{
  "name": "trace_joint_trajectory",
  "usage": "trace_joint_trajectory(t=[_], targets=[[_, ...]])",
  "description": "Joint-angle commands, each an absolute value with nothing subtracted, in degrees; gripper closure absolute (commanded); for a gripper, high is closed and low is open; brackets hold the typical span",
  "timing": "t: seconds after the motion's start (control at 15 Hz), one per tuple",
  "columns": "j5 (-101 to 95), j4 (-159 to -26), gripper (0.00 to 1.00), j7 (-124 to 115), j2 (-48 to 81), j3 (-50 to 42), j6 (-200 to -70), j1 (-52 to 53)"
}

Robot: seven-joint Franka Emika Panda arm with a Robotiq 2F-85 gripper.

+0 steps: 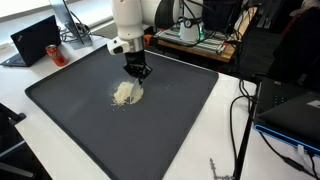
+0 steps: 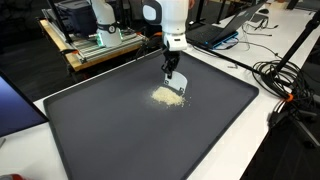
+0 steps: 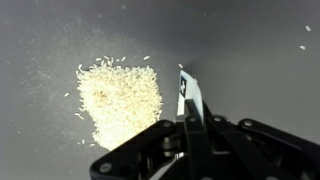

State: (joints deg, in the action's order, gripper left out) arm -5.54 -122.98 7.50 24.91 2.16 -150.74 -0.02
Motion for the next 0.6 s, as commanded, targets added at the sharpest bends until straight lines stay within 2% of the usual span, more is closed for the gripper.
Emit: trace_joint_trajectory(t=[0.0, 0.53], targets=[[-2.85, -125.74, 0.99, 10.14, 24.42, 4.97, -151.05, -0.65], [-3.89, -123.96, 0.99, 8.74, 22.87, 3.99, -150.02, -0.22]])
